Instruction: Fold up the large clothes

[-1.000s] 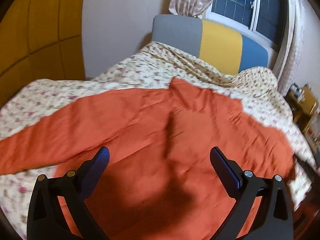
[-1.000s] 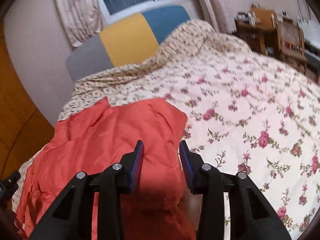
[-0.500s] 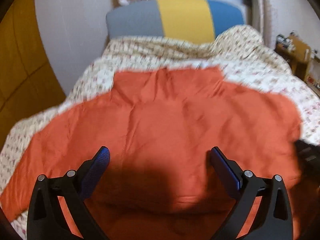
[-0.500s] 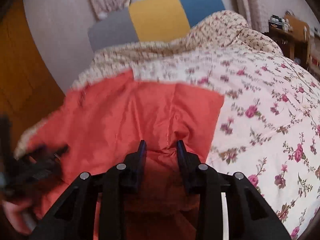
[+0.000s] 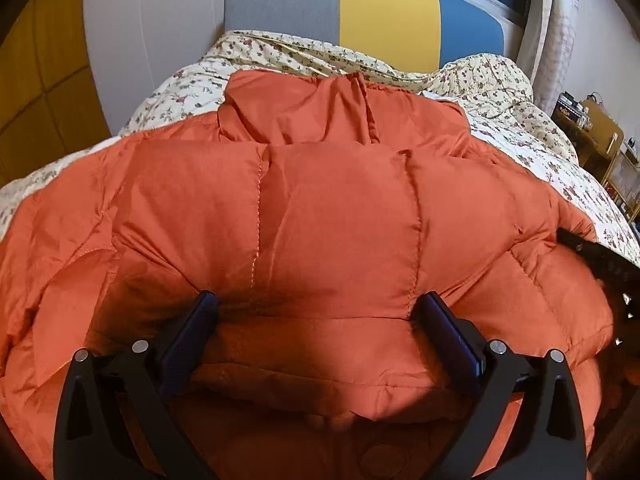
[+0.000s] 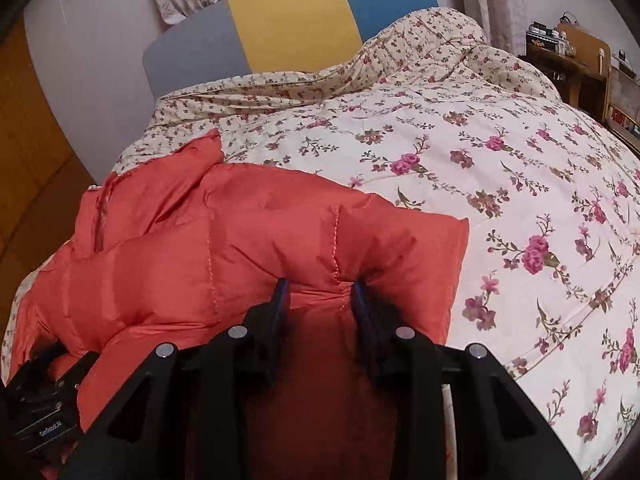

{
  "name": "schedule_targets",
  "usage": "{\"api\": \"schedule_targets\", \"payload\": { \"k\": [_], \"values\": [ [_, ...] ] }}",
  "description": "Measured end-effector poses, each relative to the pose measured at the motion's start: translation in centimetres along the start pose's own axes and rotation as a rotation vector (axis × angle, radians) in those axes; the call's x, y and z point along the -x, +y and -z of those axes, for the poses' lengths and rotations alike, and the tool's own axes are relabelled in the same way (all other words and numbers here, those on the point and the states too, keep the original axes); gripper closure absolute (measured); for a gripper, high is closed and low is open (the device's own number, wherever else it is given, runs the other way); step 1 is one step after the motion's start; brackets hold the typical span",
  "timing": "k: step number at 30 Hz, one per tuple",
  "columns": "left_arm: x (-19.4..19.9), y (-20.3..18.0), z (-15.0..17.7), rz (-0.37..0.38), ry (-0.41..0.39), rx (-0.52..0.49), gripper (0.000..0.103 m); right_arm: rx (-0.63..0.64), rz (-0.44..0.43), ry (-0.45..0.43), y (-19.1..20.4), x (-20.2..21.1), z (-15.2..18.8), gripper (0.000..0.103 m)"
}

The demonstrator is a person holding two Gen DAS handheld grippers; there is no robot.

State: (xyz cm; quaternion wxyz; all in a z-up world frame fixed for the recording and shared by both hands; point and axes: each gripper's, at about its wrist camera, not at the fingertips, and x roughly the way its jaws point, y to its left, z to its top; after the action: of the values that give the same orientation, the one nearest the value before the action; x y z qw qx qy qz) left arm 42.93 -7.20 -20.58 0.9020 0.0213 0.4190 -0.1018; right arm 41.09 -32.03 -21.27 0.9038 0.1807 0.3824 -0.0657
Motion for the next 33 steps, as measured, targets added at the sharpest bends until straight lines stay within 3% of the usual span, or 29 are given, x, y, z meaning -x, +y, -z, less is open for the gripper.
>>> {"api": "schedule_targets", "payload": {
  "k": [4,8,11,18,25,27,30,33],
  "values": [
    [-0.3,-0.2,-0.1,-0.005,0.006,-0.004,0.003,-0.024,-0.020,-0.020,-0.7,0.7,0.3,0.072],
    [-0.2,-0.2,0.0,-0.013,0.006,-0.009,0.003,-0.019,-0.060,-0.078,-0.3,4.8,1.3,0.068],
    [-0.1,-0.4,0.0,-0.023,0.004,-0.015,0.003,0.013,-0.089,-0.071,0.3,6.9,3.0,0.067],
    [0.4,-0.5,0.4,-0.030,0.002,-0.018,0.003,0.044,-0.018,0.038,-0.3,4.5,4.5,0.069],
    [1.2,-0.4,1.3,-0.033,-0.004,0.007,0.003,0.023,-0.064,0.028,-1.0,5.2,4.6,0.068],
    [1.5,-0.4,1.4,-0.036,0.001,0.008,0.003,0.019,-0.094,-0.004,-1.1,6.4,4.0,0.066],
    [2.1,-0.7,1.0,-0.046,0.026,-0.004,0.003,0.080,-0.110,-0.124,0.1,9.0,2.5,0.062],
    [3.5,-0.5,-0.3,-0.040,0.000,-0.002,0.003,0.100,-0.098,-0.139,1.4,8.3,1.0,0.058]
  ]
}}
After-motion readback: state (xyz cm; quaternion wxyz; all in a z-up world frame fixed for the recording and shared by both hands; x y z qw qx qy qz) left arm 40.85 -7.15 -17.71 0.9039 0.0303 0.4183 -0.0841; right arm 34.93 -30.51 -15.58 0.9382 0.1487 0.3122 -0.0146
